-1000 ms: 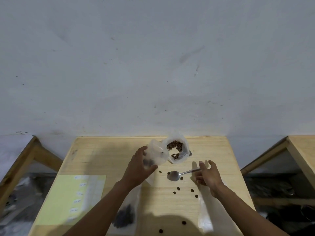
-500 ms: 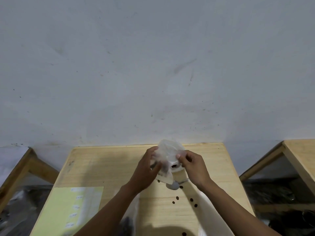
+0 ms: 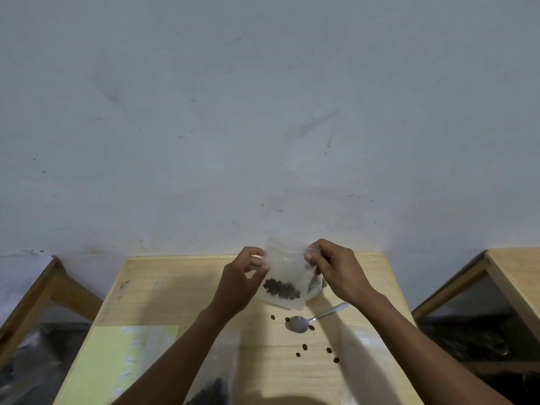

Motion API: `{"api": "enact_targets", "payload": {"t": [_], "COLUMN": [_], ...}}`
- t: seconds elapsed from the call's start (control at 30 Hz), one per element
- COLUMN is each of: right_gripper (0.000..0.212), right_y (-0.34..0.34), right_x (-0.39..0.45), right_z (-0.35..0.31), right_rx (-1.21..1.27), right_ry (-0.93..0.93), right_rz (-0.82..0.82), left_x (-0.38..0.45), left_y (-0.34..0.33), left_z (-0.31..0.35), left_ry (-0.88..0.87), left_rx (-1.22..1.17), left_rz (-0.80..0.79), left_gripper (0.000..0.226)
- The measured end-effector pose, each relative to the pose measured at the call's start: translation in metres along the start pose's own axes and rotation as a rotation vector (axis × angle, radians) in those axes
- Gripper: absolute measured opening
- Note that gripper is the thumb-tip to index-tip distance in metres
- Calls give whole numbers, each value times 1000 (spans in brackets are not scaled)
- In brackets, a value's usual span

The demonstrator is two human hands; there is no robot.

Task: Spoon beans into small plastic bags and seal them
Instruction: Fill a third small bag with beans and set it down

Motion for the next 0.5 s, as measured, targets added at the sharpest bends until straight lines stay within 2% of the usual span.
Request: {"api": "enact_targets", "payload": {"t": [0.17, 0.23, 0.37, 0.5], "right_gripper": [11, 5, 18, 15], "right_y": [-5, -5, -17, -28], "right_x": [-1, 1, 5, 10], "right_z": [-7, -11, -31, -43], "right_rx": [37, -7, -253, -372], "right_ry": [30, 43, 105, 119], "right_rz": [-106, -109, -133, -126], "left_x": [8, 9, 7, 6], "left_y": [5, 5, -3, -2], "left_z": [10, 14, 26, 33], "left_ry": [94, 82, -3, -61], "left_rx": [-153, -118, 34, 109], "left_rz": [-24, -22, -62, -17], "left_gripper": [5, 8, 8, 10]}}
Point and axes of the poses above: each hand's wrist, its own x-axis towards the middle knuckle, its own y-axis out of the back of the hand, z = x × y, the point moved 9 cm from there along x, towards the middle knuckle, and after that the axes turned 5 degrees about -z, right-handed, at the moved point
